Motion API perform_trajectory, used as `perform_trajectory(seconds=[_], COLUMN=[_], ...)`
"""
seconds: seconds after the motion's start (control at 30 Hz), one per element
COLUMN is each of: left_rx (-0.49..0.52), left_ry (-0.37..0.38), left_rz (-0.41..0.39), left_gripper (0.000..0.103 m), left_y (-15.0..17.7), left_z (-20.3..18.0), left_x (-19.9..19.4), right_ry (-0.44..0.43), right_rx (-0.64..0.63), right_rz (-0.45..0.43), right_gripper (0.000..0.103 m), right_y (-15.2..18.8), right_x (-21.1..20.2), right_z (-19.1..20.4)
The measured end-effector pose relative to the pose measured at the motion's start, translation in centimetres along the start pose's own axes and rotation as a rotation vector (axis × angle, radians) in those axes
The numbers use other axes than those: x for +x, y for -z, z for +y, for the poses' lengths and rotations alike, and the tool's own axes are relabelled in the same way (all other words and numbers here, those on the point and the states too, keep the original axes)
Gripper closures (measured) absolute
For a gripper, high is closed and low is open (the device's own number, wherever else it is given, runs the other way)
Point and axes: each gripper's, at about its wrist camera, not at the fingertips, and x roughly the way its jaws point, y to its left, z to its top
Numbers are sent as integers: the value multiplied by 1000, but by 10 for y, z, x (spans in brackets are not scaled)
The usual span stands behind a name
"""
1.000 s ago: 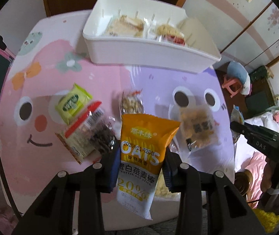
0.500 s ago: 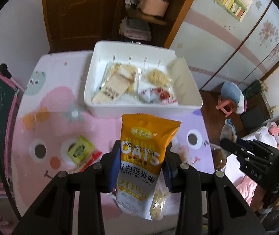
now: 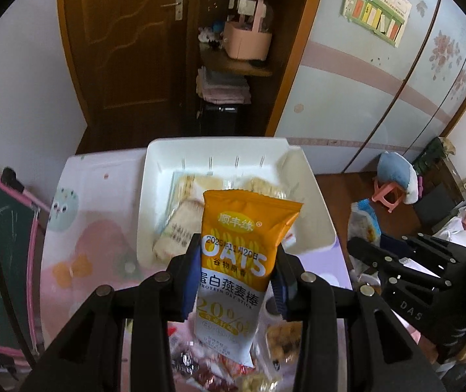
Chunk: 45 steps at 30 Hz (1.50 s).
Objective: Organize snacks
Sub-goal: 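Carry the OATS bar and blue-wrapped snack into the white basket and open both tools, then withdraw both tools from the basket toward the remaining snacks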
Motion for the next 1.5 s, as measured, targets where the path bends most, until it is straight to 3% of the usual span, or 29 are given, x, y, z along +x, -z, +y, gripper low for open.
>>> perform_trajectory(seconds=[0.4, 0.83, 0.87, 0.9, 0.93, 1.0, 1.17, 1.5], left_rx=[-5, 29, 32, 31, 22, -2, -37, 3], left_ry=[-38, -163, -180, -185, -192, -205, -194, -196], left_rz=[-9, 29, 32, 37, 41, 28, 46, 41], left_gripper=[66, 64, 63, 50, 28, 12, 12, 12], left_y=[-48, -75, -77, -79, -80, -81, -80, -71], left_z=[-6, 2, 3, 5, 7, 13, 23, 21], left_x=[38, 88, 92, 94, 97, 97, 100, 89], right_ry=[36, 100, 104, 104, 103, 99, 84, 76], right_rx=[-9, -27, -29, -30, -31, -25, 24, 72], right_rz=[-35, 6, 5, 8, 14, 37, 51, 52], right_gripper=[80, 79, 79, 78, 77, 71, 55, 55], right_y=[-53, -82, -84, -85, -86, -87, -84, -83], right_x=[23, 63, 65, 68, 70, 76, 81, 75], right_z=[-3, -6, -6, -6, -6, -9, -18, -22])
